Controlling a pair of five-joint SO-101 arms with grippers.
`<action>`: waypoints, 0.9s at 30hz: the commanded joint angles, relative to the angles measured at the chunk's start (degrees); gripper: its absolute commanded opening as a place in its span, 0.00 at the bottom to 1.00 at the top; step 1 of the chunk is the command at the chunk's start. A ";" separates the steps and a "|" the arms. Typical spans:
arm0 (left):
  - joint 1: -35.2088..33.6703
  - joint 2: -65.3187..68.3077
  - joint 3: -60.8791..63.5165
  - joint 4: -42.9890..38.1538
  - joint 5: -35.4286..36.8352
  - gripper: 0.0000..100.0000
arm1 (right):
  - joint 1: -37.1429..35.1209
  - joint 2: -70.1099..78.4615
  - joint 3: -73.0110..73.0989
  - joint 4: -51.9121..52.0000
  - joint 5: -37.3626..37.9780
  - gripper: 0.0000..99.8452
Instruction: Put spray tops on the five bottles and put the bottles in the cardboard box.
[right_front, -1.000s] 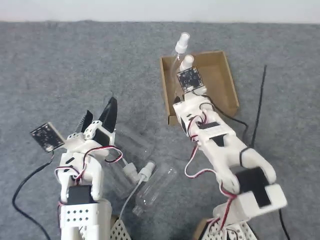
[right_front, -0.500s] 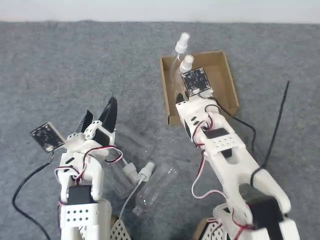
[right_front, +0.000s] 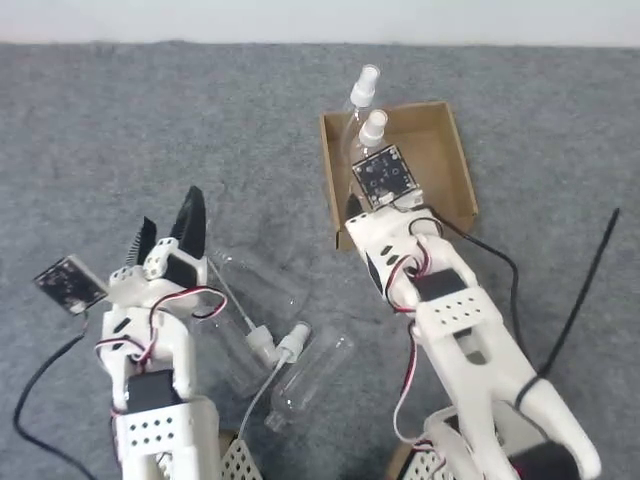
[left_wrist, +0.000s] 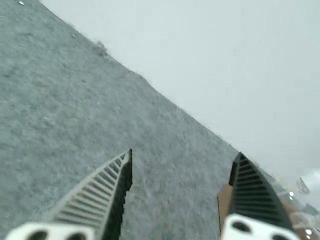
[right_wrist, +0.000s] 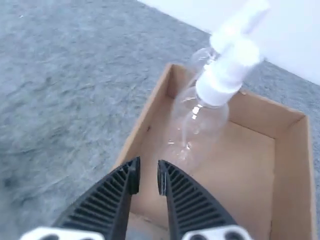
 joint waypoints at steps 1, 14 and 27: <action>-2.46 -0.79 -0.66 -3.16 -0.44 0.30 | -2.07 -8.04 -0.88 6.20 1.14 0.02; -3.87 -0.79 -0.75 -4.04 -0.44 0.30 | -2.42 -18.59 -2.20 18.15 9.32 0.02; -3.87 -0.79 -0.66 -4.04 -0.44 0.30 | -14.29 -20.18 -14.24 41.71 9.14 0.08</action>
